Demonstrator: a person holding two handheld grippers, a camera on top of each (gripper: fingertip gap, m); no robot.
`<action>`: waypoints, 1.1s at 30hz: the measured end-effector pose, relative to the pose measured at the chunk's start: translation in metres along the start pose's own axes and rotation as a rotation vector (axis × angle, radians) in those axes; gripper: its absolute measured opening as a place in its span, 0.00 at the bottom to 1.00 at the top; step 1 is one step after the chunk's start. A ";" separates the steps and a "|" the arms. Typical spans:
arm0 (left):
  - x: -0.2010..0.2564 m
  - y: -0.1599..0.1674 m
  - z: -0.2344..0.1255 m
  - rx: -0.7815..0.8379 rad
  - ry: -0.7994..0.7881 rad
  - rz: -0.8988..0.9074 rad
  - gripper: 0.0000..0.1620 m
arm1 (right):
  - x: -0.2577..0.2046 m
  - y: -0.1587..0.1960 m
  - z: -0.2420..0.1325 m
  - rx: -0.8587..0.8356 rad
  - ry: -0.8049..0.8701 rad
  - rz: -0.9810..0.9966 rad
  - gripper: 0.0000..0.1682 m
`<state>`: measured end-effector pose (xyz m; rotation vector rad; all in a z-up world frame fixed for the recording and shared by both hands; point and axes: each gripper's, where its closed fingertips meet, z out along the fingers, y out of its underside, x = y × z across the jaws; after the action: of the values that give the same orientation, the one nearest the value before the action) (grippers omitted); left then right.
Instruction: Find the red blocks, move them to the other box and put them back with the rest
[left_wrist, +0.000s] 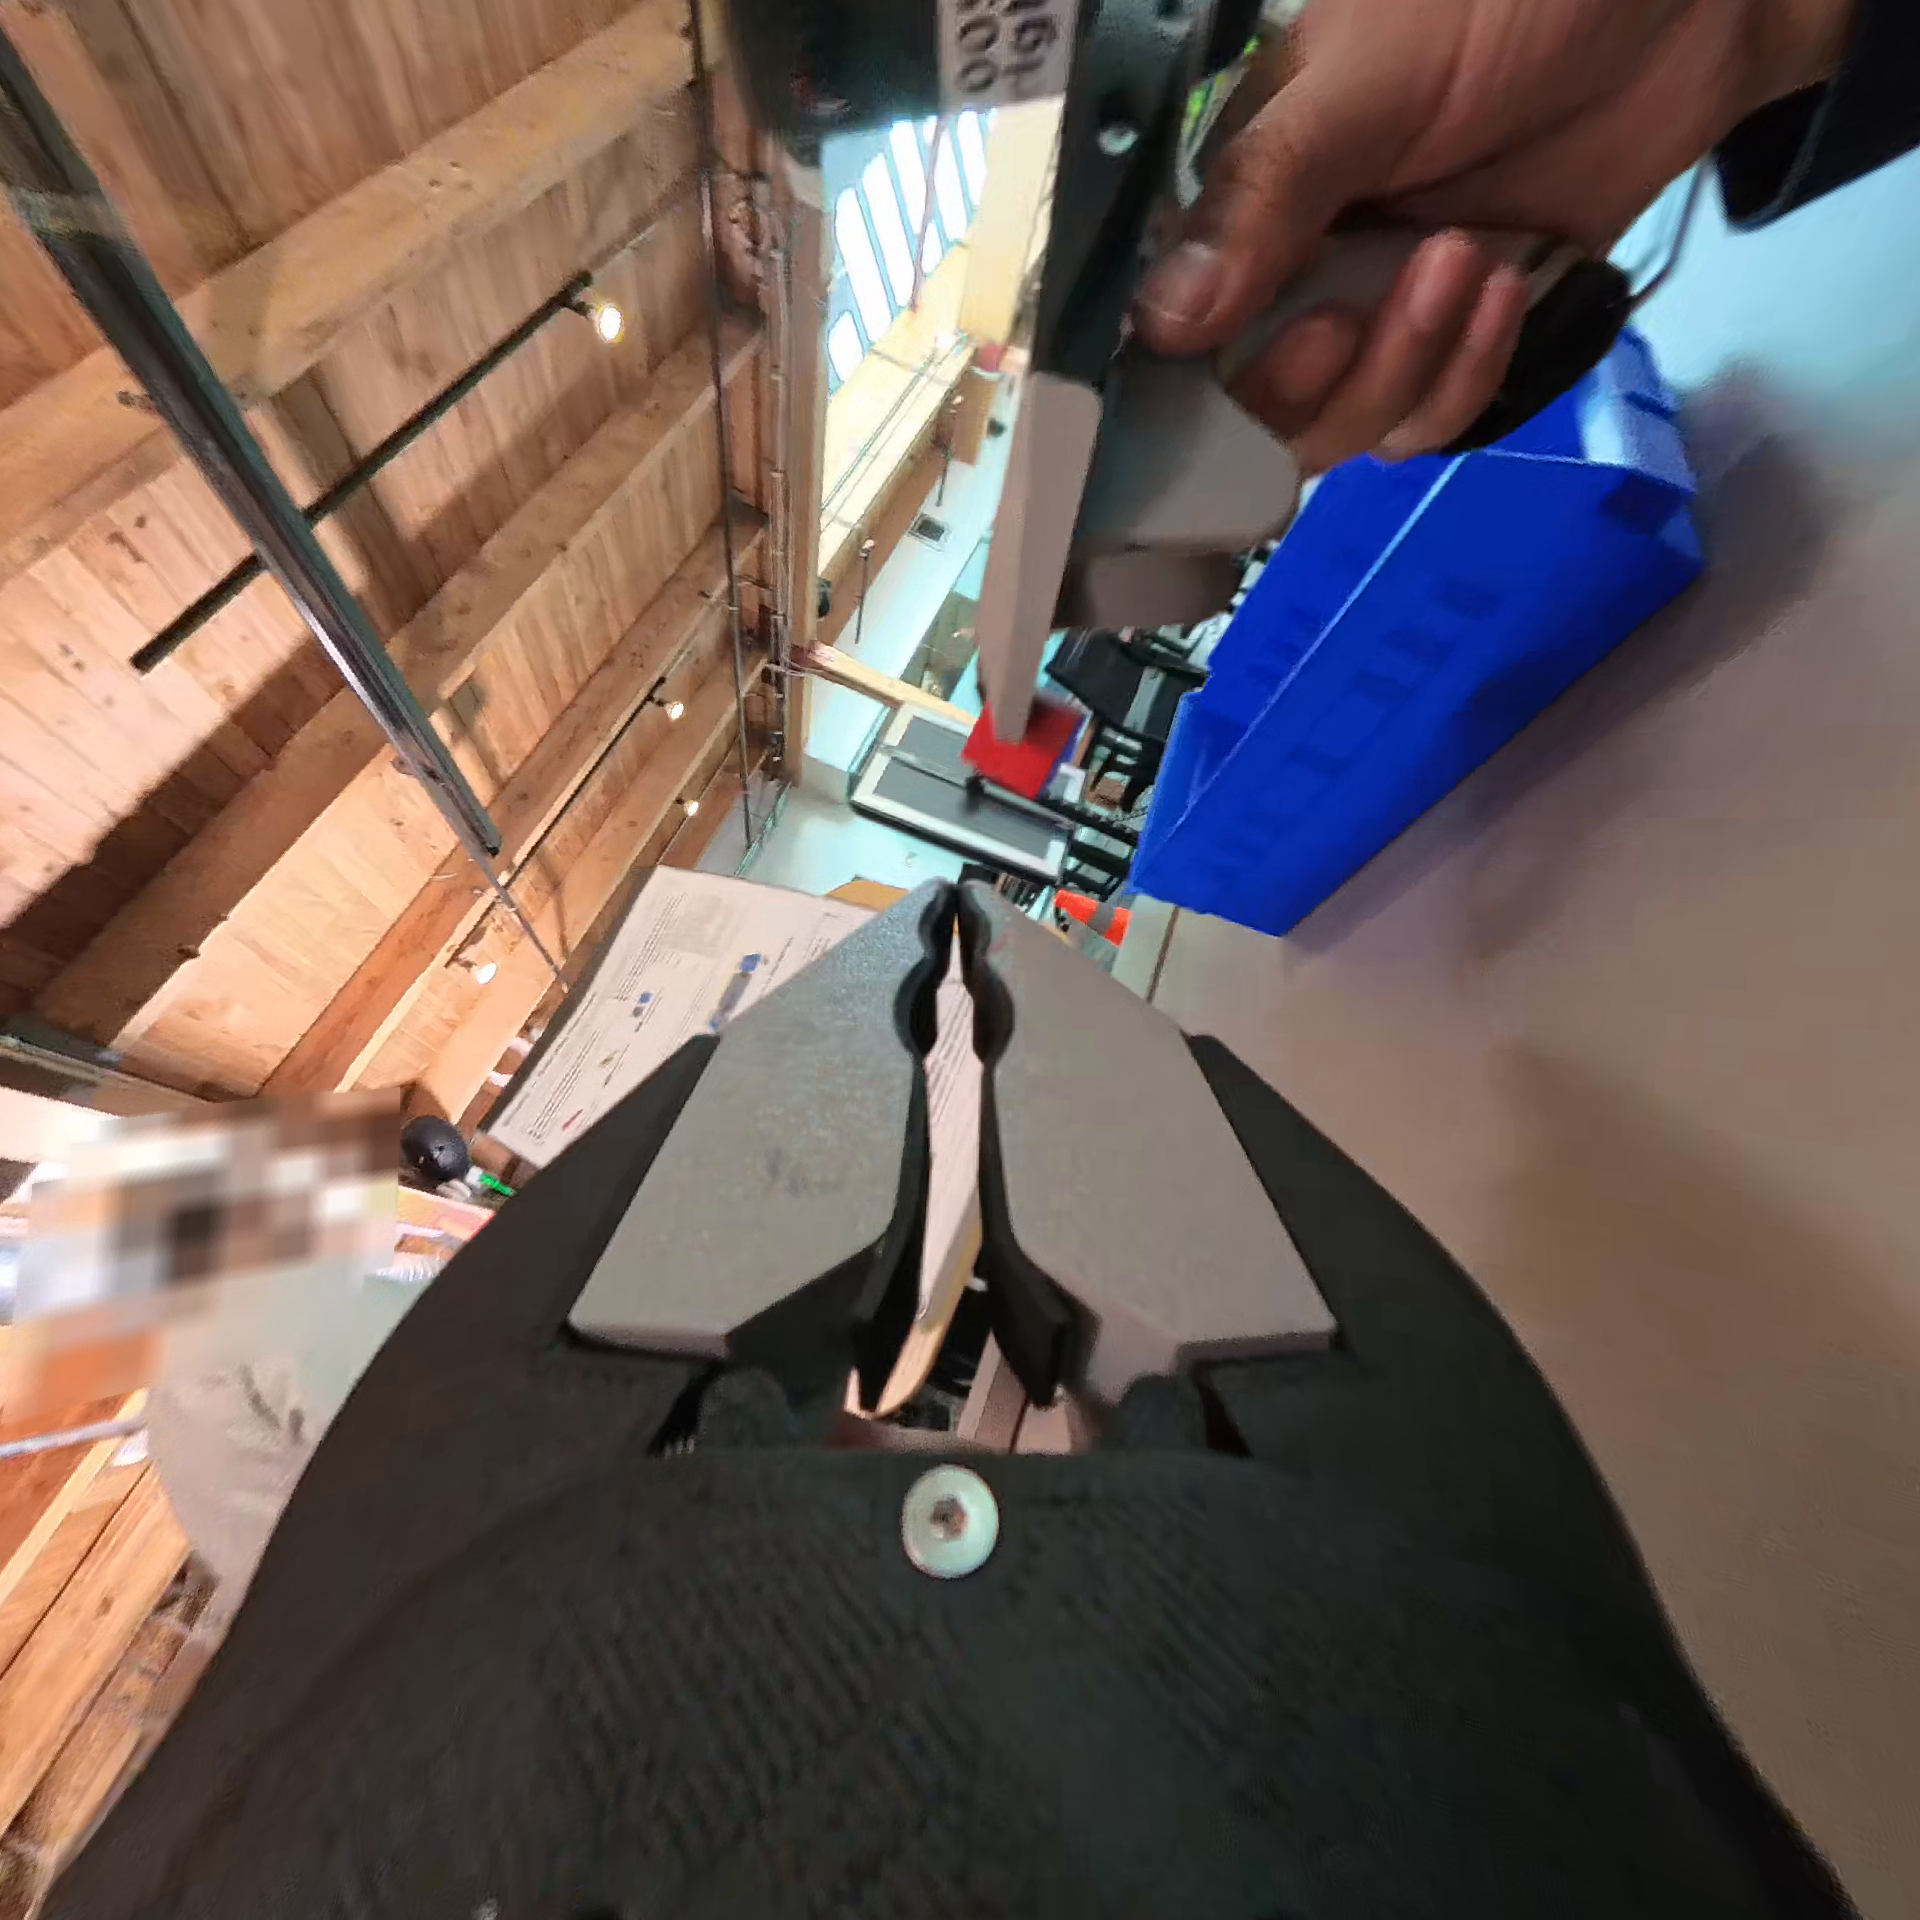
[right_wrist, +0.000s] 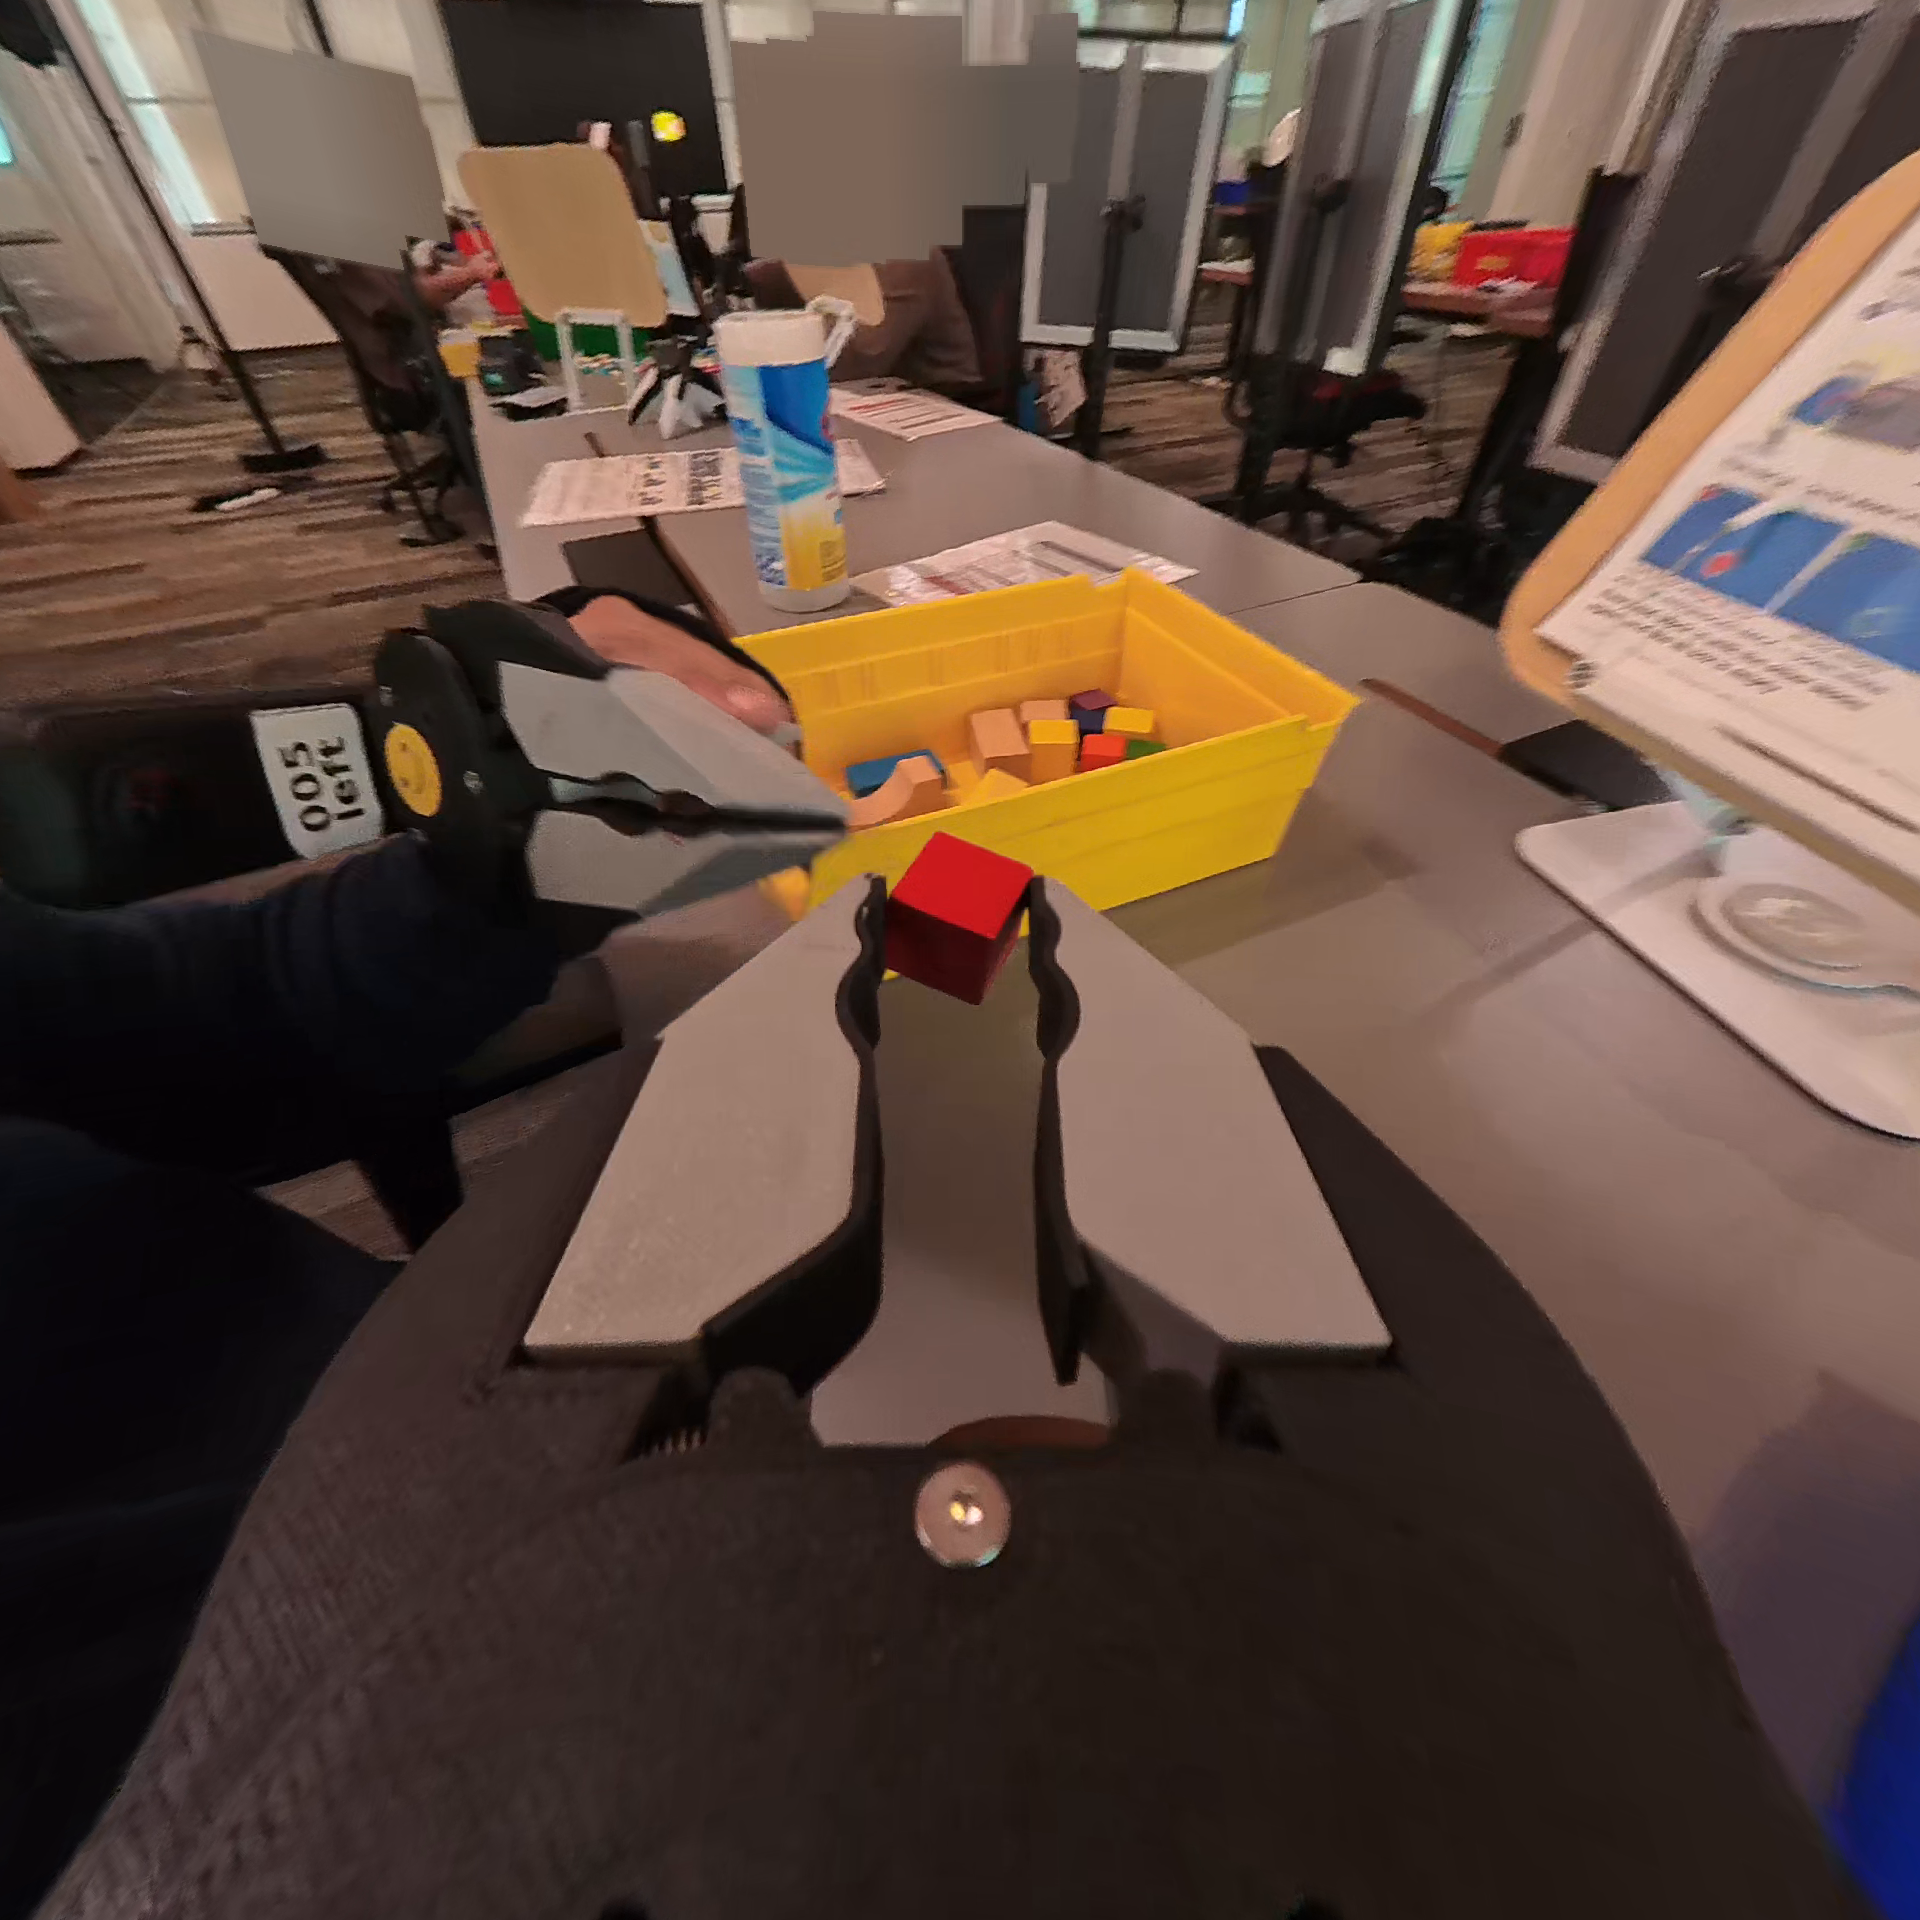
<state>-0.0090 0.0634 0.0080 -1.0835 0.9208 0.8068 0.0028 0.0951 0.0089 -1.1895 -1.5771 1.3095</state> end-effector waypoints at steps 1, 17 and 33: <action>-0.006 0.005 -0.002 -0.021 -0.014 -0.005 0.00 | 0.010 -0.004 -0.009 0.008 0.039 -0.009 0.14; -0.051 0.084 -0.021 -0.324 -0.109 -0.185 0.00 | 0.223 0.029 -0.224 0.057 0.907 0.187 0.29; 0.003 0.228 -0.078 -0.816 0.106 -1.096 0.33 | 0.188 0.007 -0.175 0.058 0.751 0.073 0.27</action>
<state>-0.2271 0.0510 -0.0936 -2.0656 -0.0694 0.1537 0.1147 0.3252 0.0335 -1.4804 -0.9482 0.7890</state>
